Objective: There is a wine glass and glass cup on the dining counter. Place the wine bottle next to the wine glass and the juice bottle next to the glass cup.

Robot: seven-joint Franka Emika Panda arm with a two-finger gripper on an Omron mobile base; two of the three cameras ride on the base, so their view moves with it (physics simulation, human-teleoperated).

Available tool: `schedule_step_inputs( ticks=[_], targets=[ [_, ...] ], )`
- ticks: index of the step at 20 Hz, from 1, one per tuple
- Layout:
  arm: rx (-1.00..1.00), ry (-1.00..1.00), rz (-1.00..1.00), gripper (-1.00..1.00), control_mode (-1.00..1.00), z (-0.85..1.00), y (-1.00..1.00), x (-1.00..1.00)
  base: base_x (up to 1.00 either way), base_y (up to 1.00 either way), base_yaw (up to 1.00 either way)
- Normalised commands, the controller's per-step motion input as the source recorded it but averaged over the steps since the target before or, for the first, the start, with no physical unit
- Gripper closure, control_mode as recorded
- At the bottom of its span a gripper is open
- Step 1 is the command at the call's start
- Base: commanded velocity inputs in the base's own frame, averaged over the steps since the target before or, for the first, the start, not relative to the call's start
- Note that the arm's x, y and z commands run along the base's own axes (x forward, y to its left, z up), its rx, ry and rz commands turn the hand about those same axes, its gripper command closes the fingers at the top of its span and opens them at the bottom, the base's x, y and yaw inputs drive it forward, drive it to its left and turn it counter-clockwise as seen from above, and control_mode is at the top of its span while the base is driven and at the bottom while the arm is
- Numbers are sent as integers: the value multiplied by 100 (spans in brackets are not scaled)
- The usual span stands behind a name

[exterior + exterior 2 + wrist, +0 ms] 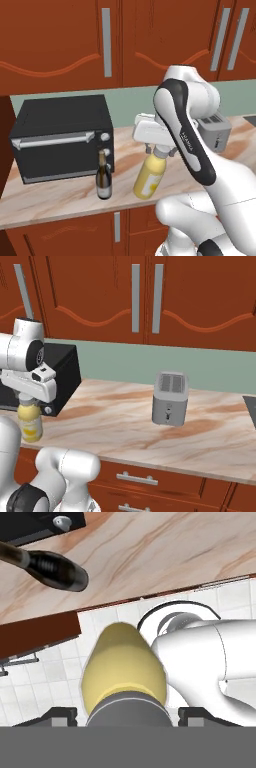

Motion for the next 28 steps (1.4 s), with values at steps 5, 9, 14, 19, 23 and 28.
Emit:
schedule_step_inputs(
  ticks=[5,9,14,19,23,28],
  targets=[
    [0,0,0,100,100,0,0,0,-50,0,-7],
    [0,0,0,100,100,0,0,0,-69,1,-31],
    [0,0,0,100,100,0,0,0,-40,7,-73],
    [0,0,0,100,100,0,0,0,-6,3,-94],
    [0,0,0,100,100,0,0,0,0,1,-98],
    [0,0,0,100,100,0,0,0,0,0,-97]
  ],
)
